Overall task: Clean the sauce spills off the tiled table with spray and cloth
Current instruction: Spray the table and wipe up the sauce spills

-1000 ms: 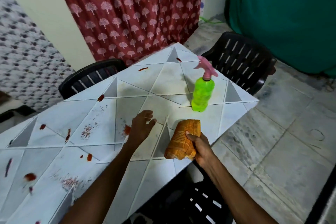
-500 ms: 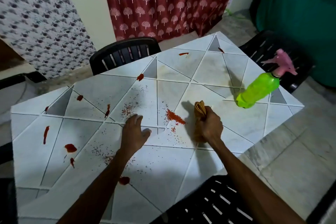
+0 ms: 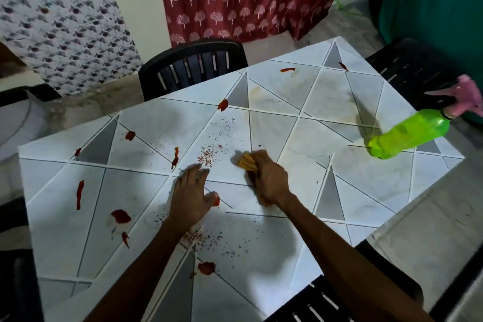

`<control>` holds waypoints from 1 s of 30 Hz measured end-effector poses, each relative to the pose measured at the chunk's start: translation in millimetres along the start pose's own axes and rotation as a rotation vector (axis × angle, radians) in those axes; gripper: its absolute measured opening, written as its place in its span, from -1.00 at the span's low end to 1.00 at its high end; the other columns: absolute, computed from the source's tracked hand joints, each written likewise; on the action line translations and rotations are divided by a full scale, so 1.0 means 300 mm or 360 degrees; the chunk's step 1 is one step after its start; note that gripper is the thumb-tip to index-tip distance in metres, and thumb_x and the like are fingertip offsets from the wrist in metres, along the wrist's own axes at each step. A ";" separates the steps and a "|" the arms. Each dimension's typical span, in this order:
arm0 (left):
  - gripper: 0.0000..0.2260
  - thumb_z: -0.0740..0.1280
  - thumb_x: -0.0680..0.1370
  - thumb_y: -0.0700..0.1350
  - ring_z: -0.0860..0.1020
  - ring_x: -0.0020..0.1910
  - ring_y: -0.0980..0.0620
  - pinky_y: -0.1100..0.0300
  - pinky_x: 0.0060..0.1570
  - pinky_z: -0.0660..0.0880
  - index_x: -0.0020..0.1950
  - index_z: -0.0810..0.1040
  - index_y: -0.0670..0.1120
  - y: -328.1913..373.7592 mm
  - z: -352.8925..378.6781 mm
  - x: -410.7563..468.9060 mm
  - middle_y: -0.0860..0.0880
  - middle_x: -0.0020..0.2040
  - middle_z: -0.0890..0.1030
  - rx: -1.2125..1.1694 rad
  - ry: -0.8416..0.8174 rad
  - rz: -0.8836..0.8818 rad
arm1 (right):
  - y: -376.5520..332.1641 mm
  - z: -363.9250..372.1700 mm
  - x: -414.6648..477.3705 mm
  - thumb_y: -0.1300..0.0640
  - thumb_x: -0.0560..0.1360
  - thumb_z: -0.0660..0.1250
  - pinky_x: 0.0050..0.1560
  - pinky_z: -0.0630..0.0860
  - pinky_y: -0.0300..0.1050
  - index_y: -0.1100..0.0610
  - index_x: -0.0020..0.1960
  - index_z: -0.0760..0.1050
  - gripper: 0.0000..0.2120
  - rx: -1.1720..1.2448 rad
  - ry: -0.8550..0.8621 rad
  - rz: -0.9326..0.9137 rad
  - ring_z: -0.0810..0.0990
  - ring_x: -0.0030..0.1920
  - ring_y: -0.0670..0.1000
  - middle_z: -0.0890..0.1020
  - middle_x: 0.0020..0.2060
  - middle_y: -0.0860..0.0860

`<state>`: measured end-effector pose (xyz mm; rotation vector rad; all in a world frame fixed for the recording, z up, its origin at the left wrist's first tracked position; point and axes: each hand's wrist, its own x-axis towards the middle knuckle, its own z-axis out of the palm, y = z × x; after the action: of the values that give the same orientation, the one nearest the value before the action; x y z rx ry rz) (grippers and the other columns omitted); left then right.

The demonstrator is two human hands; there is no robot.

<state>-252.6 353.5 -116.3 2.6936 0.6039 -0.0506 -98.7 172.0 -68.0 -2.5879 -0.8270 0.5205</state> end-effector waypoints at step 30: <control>-0.63 0.17 0.59 -0.08 0.43 0.34 -0.19 0.00 0.35 0.31 0.32 0.51 -0.22 -0.192 -0.070 -0.095 -0.21 0.31 0.52 -0.0495 0.0297 -0.0185 | -0.213 0.145 0.058 0.02 0.51 0.41 -0.08 0.62 -0.07 -0.18 0.41 0.37 -0.50 -0.0150 -0.0078 -0.0393 0.63 -0.03 0.05 0.45 0.32 -0.12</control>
<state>-303.3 397.9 -113.8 2.3758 0.7559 0.2465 -135.1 241.2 -80.5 -2.5150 -1.1944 0.4828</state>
